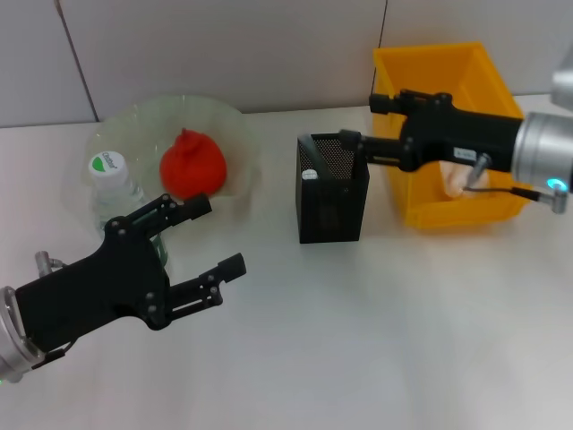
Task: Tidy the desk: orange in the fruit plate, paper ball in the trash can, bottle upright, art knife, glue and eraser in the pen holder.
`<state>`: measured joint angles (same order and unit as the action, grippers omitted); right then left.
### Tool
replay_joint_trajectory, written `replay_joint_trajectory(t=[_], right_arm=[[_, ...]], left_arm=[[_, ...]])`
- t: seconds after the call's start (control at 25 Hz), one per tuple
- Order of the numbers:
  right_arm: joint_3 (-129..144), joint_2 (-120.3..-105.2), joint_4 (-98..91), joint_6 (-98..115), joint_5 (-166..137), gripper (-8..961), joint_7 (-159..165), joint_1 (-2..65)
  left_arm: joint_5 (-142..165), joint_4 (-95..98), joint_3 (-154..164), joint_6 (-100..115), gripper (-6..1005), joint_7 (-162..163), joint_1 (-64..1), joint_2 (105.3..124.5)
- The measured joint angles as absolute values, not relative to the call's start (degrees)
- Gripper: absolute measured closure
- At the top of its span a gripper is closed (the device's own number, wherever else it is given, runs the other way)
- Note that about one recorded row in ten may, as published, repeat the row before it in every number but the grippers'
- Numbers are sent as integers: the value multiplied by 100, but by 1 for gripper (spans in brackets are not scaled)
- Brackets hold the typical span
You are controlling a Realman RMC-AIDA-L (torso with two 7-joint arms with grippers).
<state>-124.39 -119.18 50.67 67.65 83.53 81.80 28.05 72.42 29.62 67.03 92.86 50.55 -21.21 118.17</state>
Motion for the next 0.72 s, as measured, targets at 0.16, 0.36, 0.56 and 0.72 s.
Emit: replay_joint_trajectory(t=[0.16, 0.36, 0.56, 0.72], right_arm=[[-12419, -11918, 5285, 7604, 8444, 185, 7785, 2389], [-12414, -11916, 5306, 8312, 8282, 186, 7666, 2208], [-12375, -11918, 5359, 8879, 7784, 186, 7667, 2189], [-12184, -11919, 5503, 9143, 7603, 186, 7689, 2118]], left_arm=[[7245, 2972, 6626, 9294, 195, 5276, -2166, 11756], [7361, 2975, 6645, 9300, 195, 5544, -2244, 11650], [7444, 2950, 6616, 9217, 196, 5716, -2245, 11532], [7450, 2927, 6617, 9186, 197, 5717, -2224, 11515]])
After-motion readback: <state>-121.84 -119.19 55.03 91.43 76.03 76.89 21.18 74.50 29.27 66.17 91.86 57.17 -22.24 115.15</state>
